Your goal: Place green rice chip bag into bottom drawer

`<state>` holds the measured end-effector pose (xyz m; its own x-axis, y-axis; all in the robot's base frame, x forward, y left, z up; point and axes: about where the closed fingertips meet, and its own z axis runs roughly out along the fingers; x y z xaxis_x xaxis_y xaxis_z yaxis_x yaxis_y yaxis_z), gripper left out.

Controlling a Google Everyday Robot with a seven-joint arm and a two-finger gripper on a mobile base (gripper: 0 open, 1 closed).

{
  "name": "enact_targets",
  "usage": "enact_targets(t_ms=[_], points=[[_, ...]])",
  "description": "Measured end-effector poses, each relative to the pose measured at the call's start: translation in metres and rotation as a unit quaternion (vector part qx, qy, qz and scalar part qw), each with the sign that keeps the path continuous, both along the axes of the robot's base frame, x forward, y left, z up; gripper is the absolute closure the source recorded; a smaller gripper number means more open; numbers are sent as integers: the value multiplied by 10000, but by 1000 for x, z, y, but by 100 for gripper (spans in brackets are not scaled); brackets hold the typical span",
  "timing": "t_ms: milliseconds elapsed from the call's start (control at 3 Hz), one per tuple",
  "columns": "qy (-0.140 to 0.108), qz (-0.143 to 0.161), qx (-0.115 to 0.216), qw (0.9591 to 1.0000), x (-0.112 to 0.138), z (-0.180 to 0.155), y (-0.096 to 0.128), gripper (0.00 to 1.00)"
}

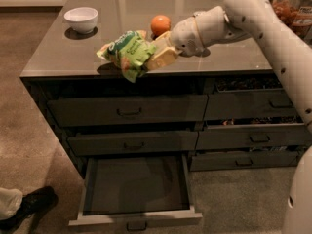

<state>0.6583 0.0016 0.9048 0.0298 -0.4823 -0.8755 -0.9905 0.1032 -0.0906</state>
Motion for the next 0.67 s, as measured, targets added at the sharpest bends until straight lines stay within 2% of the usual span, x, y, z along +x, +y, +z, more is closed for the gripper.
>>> enact_targets(t_ms=[333,667], points=[[64,665,-165,9976,-25,-14,-24,100],[175,924,-259,9952,-38,-19,-24,100]])
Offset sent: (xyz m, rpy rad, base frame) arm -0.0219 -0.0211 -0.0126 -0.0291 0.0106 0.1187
